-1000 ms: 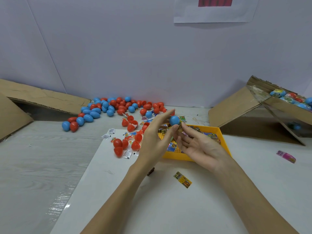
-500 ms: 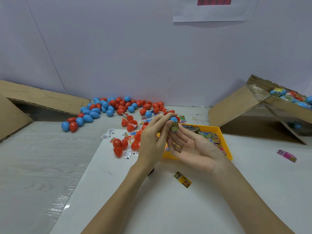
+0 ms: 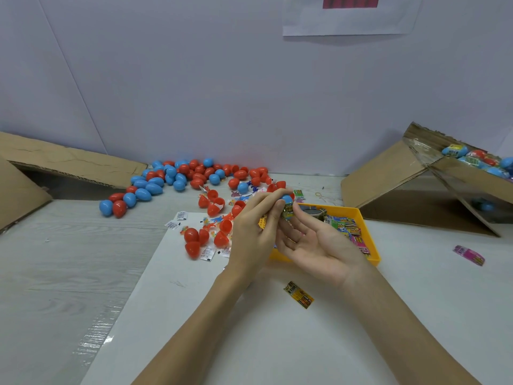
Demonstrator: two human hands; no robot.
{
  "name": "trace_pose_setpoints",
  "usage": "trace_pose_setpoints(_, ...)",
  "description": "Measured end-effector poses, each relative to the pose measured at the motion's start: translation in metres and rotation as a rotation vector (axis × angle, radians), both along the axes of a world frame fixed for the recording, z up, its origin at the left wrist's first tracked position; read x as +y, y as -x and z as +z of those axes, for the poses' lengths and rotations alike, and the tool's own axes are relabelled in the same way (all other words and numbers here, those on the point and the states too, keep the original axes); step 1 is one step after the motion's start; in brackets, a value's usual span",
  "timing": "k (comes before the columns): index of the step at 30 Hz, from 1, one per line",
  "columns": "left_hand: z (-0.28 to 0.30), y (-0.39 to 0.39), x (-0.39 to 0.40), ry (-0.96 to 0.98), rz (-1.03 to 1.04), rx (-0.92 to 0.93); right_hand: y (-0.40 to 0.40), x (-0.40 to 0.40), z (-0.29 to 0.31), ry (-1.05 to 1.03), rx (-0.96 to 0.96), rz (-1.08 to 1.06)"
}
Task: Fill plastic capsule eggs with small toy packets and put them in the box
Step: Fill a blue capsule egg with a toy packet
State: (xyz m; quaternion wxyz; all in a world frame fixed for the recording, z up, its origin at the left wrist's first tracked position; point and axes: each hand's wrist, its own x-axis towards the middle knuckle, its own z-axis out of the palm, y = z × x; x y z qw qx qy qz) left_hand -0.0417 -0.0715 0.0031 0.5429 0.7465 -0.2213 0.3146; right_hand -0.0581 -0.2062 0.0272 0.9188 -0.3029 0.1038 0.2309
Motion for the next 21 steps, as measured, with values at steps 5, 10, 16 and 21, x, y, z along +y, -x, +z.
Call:
trace_pose_setpoints(5, -0.0027, 0.0030, -0.0020, 0.053, 0.050, -0.032, 0.0033, 0.0015, 0.0009, -0.018, 0.014, 0.035)
trace_pose_setpoints(10, -0.0041, 0.0029, -0.0030, 0.057, 0.051, -0.030, 0.0040, 0.0005, 0.0022, 0.013, 0.011, 0.011)
trace_pose_setpoints(16, 0.0019, 0.0071, -0.0058, 0.100, 0.029, -0.017, 0.0037, -0.0002, 0.0055, 0.055, -0.129, -0.005)
trace_pose_setpoints(21, 0.0034, 0.0048, -0.0021, 0.183, -0.082, 0.120, 0.0029, -0.0027, 0.0051, 0.346, -0.322, -0.168)
